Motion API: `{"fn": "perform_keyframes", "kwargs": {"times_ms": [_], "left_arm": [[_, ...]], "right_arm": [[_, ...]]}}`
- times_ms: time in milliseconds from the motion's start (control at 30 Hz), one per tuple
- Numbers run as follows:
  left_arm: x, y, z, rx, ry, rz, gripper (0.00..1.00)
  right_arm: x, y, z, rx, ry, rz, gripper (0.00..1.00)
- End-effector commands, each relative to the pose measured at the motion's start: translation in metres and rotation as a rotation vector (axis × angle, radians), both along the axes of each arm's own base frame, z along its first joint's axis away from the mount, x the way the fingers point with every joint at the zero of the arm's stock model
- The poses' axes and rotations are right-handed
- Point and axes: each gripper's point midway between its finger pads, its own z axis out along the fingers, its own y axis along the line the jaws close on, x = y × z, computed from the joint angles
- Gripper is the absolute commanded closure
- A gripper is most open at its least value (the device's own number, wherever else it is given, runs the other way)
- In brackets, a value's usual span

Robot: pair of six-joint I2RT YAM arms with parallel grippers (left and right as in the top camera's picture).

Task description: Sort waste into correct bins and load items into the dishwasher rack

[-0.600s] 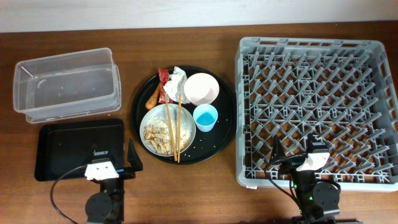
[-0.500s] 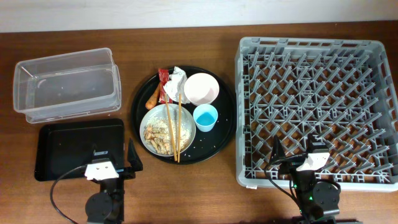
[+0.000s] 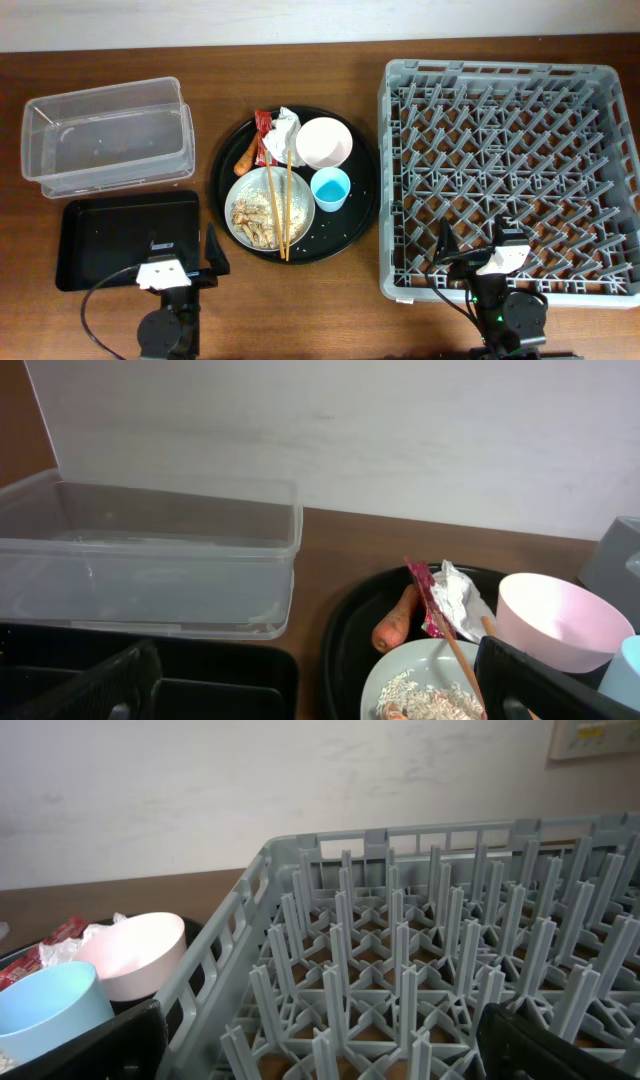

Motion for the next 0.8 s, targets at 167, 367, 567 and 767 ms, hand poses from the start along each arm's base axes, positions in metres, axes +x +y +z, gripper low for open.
{"fn": "perform_keyframes", "kwargs": {"times_ms": [167,367,567,767], "left_arm": [[-0.025,-0.079,0.096,-0.017,-0.226,-0.485,0.01],[0.008,-0.108,0.158,-0.118,0.29,-0.618,0.01],[0.084,-0.141,0.077,-0.357,1.072,-0.664,0.01],[0.108,-0.204,-0.056,0.082,1.299,-0.571,0.3]], "right_arm": [[-0.035,0.048,0.088,0.04,-0.066,0.297,0.02],[-0.025,0.051,0.146,0.073,0.397,0.3,0.02],[0.012,0.093,0.117,0.266,0.849,0.472,0.02],[0.016,0.062,0.061,0.28,1.106,0.199,0.02]]}}
